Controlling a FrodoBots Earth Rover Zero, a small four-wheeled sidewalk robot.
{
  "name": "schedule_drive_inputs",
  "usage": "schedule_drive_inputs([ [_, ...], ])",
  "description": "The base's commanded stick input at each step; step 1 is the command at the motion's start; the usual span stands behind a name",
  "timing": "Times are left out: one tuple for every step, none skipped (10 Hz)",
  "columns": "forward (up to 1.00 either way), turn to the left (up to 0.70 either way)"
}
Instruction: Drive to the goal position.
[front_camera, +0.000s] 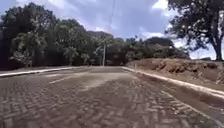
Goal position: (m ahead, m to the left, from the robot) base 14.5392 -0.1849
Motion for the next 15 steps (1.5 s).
schedule_drive_inputs([
  [1.0,0.0],
  [1.0,0.0],
  [1.0,0.0],
  [1.0,0.0],
  [1.0,0.0],
  [1.0,0.0],
  [1.0,0.0],
  [1.0,0.0],
  [1.0,0.0],
  [1.0,0.0],
  [1.0,0.0],
  [1.0,0.0],
  [1.0,0.0],
  [1.0,0.0],
  [1.0,0.0],
])
